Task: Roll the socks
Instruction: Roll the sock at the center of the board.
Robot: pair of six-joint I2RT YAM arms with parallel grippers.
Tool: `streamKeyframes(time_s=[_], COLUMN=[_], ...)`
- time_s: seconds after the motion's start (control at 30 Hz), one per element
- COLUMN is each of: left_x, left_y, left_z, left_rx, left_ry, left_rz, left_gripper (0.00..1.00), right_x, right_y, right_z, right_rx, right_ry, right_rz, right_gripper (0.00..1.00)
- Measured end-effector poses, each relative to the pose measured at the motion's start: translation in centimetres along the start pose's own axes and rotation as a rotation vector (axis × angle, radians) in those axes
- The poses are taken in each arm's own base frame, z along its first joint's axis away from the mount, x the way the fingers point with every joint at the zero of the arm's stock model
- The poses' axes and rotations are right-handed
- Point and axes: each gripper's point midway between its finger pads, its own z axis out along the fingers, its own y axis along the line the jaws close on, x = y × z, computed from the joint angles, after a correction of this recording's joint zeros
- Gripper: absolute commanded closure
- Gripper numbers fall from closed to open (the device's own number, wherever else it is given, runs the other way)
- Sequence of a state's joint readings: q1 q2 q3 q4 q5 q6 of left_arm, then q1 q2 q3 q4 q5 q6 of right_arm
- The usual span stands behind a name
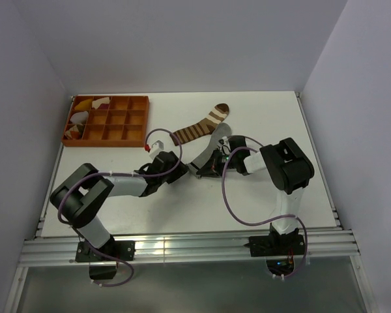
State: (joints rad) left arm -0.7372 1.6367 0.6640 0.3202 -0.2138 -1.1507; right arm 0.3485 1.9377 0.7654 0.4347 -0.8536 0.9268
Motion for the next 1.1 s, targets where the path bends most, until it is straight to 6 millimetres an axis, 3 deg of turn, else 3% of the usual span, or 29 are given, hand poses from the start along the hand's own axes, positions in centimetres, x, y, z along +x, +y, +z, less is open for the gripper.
streamKeyframes(time_s=[0.77,0.97,1.1], left_x=[-0.5,-0.5,-0.4], left_y=[-1.4,-1.3,-1.1], left_z=[3.3,3.5,3.9], left_rx=[0.058,0.049,0.029], left_ry=[-0.039,-0.037,-0.034], left_rz=[-0.116,-0.123,-0.123], left_gripper=[0.54,0.63,0.77], right_x=[-0.4,-0.4,-0.4], right_y=[-0.3,-0.3,-0.4], right_z=[0.2,0.2,0.2], right_rx=[-0.038,-0.038,-0.037], right_ry=[0.0,-0.001,-0.001], right_rz=[0.046,0.046,0.043], right_gripper=[1.0,1.0,1.0])
